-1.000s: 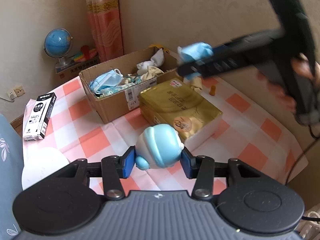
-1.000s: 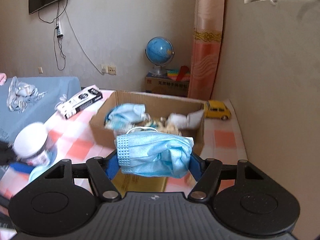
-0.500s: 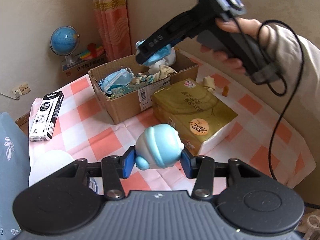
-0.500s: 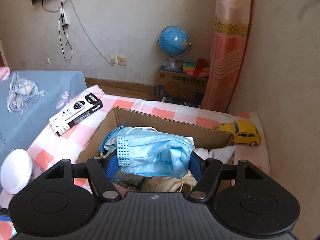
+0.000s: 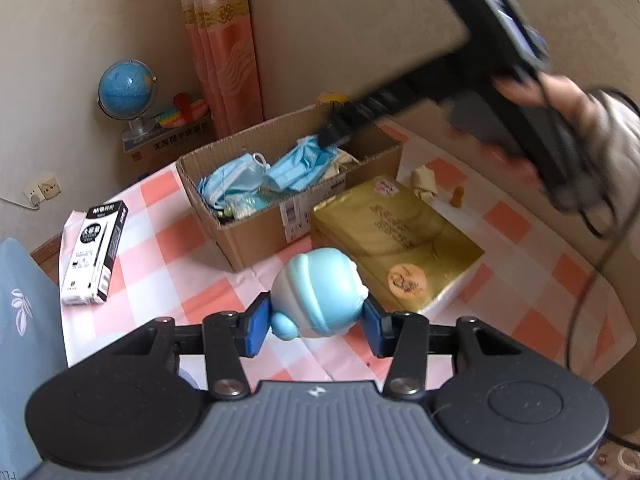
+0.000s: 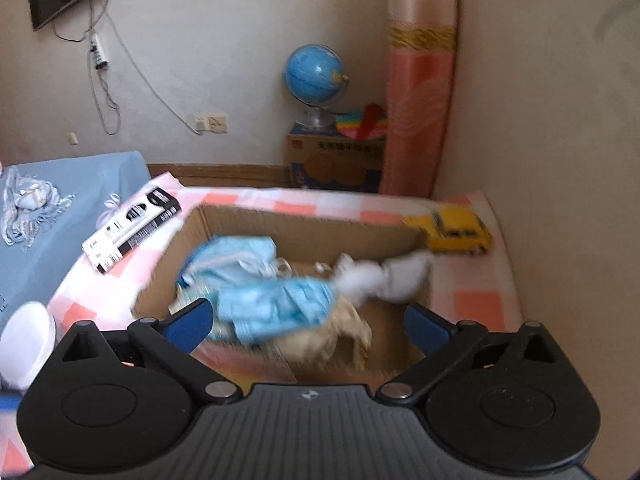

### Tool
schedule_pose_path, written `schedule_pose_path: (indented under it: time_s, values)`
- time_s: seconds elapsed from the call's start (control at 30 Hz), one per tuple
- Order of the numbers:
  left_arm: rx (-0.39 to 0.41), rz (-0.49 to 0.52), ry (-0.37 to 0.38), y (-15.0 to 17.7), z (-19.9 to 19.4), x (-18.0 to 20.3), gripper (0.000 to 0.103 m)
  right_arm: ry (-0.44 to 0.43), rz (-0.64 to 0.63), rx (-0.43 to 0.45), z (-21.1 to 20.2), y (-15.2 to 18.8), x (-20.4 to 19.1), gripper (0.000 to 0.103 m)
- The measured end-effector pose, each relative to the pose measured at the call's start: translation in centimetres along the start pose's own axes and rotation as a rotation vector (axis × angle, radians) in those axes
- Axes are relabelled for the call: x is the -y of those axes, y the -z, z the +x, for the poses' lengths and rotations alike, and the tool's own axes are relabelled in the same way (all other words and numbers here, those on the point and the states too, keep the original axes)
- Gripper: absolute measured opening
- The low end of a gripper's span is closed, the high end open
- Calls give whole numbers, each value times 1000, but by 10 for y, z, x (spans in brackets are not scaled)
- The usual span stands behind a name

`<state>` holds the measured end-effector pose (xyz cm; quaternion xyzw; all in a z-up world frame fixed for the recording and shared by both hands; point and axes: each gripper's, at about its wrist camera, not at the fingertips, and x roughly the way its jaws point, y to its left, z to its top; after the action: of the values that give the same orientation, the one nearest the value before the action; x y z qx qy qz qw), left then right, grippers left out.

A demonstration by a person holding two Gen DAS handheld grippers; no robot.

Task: Organize soft objects
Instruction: 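Carry the blue-white ball toy into the box and open the left tool, then grasp the cream cloth on the table with the right tool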

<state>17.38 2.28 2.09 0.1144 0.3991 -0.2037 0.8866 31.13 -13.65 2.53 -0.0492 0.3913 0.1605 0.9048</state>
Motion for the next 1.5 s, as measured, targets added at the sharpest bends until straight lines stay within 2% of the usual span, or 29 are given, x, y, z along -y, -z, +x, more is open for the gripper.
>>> schedule_pose_path:
  time_s: [0.1,0.33,0.63,0.83,0.9,0.97,1.03,1.13,1.23,1.5]
  values:
    - [-4,9,-6,-10,3,-1,47,52,11,-16,-15,19,4,103]
    - [-13,-3,-10,-53,21,-13,47,108,36,-9,-54,63,1,103]
    - [-17,-4,-39,-124,66,-26,47,95,77,34,-88,101,-5,103]
    - [-63,-10,-58,-155,110,-27,48,110,88,40,-98,110,2,103]
    - [-73,-18,-70,-160,121,-26,53,111,86,43,-99,111,4,103]
    - [-65,-41,-70,-162,127,-25,77,111,85,45,-101,111,6,103]
    - [-38,-46,-67,-162,122,-23,85,111,89,49,-101,111,8,103]
    - [-21,-39,-87,-161,112,-19,86,112,96,51,-101,113,12,103]
    - [8,-15,-108,-155,95,-10,93,120,100,43,-100,118,14,103]
    - [61,29,-120,-117,44,20,97,159,113,56,-110,129,18,103]
